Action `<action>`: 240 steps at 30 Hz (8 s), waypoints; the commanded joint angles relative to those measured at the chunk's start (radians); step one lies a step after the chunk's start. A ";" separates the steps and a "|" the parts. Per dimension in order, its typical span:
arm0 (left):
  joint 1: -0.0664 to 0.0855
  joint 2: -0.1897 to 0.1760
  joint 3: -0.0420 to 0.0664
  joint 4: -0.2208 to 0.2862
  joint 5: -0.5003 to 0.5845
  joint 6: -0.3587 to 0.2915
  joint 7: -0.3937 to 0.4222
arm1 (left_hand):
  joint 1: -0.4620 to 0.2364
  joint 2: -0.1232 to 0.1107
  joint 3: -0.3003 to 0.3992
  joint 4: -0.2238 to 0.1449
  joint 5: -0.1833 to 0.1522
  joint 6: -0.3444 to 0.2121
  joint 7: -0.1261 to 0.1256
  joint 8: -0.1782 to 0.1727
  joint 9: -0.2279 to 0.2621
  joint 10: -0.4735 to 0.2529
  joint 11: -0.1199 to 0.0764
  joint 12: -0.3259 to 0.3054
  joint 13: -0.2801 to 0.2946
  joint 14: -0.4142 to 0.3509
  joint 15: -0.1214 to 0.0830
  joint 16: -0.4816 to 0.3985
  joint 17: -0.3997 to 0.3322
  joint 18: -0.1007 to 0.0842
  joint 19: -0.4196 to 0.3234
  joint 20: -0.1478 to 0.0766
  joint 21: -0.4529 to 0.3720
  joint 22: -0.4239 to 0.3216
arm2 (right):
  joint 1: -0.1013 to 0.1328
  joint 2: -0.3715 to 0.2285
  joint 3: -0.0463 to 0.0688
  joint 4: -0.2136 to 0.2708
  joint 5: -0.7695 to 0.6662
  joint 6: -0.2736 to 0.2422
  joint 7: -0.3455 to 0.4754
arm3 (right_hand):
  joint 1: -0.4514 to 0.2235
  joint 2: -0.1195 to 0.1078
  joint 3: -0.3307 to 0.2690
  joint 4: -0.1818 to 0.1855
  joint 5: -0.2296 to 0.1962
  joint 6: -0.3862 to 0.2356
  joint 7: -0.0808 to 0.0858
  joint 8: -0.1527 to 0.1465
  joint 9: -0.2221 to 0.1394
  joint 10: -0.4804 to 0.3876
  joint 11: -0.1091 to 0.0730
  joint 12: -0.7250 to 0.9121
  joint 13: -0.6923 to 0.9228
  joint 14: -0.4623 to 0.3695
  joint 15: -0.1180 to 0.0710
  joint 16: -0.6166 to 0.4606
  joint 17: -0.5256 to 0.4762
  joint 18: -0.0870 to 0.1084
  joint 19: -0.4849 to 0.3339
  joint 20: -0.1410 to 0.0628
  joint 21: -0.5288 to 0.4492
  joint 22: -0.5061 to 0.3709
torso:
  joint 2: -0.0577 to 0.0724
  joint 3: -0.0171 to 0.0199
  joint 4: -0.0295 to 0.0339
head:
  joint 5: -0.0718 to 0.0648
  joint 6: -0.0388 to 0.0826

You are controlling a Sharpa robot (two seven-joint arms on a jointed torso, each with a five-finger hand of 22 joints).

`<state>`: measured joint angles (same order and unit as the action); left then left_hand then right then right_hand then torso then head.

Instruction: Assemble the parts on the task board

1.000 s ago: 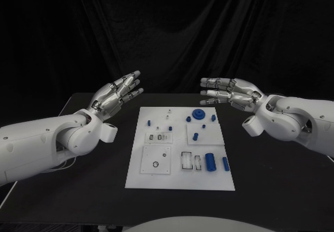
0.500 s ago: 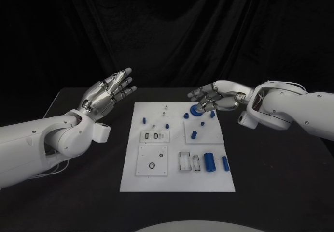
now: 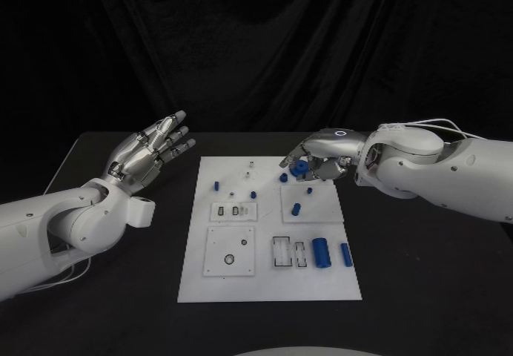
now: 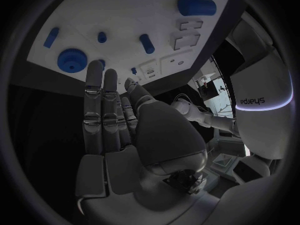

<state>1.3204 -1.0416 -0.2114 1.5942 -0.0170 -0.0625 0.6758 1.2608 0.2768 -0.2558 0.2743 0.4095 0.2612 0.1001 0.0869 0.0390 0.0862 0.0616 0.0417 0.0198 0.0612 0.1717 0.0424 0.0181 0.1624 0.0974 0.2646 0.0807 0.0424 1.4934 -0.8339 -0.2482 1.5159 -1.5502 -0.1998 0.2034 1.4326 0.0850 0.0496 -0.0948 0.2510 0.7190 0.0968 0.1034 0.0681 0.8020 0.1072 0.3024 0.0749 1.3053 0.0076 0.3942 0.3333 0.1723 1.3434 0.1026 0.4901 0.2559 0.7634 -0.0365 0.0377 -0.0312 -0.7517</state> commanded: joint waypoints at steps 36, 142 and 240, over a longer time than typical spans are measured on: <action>0.002 -0.028 0.000 0.019 -0.048 0.009 0.161 | 0.033 -0.001 0.017 -0.015 0.039 0.023 0.002 0.007 0.003 0.002 0.007 0.010 0.002 0.003 0.020 0.007 0.001 0.007 0.009 0.021 0.010 0.002 | -0.007 0.061 0.001 -0.042 -0.280 -0.118 -0.209 | -0.088 -0.139 0.197 0.119 -0.017 0.121 -0.015 -0.025 0.023 0.172 -0.033 -0.163 0.008 0.211 -0.046 0.975 0.879 -0.134 0.147 -0.031 0.999 1.170 | 0.062 -0.0049 0.0148 | -0.024 0.046; 0.002 -0.006 0.000 0.001 -0.093 0.021 0.156 | 0.027 0.000 0.019 -0.016 0.047 -0.128 -0.150 -0.065 -0.017 -0.058 0.012 -0.033 -0.012 -0.061 -0.046 -0.042 -0.018 -0.012 -0.096 -0.060 -0.079 -0.041 | -0.006 0.301 0.010 -0.273 -0.215 -0.222 -0.166 | -0.016 -0.120 0.303 0.110 -0.118 0.349 -0.003 0.058 0.137 0.376 -0.060 -0.179 0.017 0.196 -0.061 0.966 0.854 -0.135 0.144 -0.047 0.994 1.182 | 0.065 -0.0083 0.0177 | -0.006 0.048; 0.001 0.003 0.000 -0.001 -0.093 0.050 0.143 | 0.036 0.009 0.042 -0.044 0.073 -0.093 -0.084 -0.059 -0.012 -0.060 0.018 -0.034 -0.012 -0.061 -0.025 -0.042 -0.018 -0.008 -0.092 -0.035 -0.075 -0.038 | -0.049 0.413 0.011 -0.407 -0.210 -0.151 -0.198 | -0.049 -0.158 0.222 0.150 -0.143 -0.216 -0.086 -0.056 0.018 -0.071 -0.015 -0.244 -0.010 0.118 -0.025 0.863 0.693 -0.101 0.051 -0.009 0.881 1.068 | 0.065 -0.0064 0.0148 | 0.001 0.037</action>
<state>1.3204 -1.0390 -0.2117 1.5931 -0.1018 -0.0284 0.6774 1.2920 0.2848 -0.2131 0.2371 0.4756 0.1662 0.0092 0.0244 0.0258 0.0249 0.0787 0.0112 0.0077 -0.0014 0.1377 0.0036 0.0009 0.1472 0.0044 0.2217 0.0057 0.0034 1.4469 -0.4184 -0.2386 1.1096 -1.7580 -0.3353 0.0347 1.3896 -0.0714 0.2753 0.0551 0.1106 0.5281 0.0116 0.0510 0.0924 0.7398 0.0920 0.0615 0.0650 1.4256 -0.0181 1.2600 1.0305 0.0631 1.3985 0.0933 1.3741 1.3076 0.8286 -0.0433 0.0523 -0.0315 -0.7136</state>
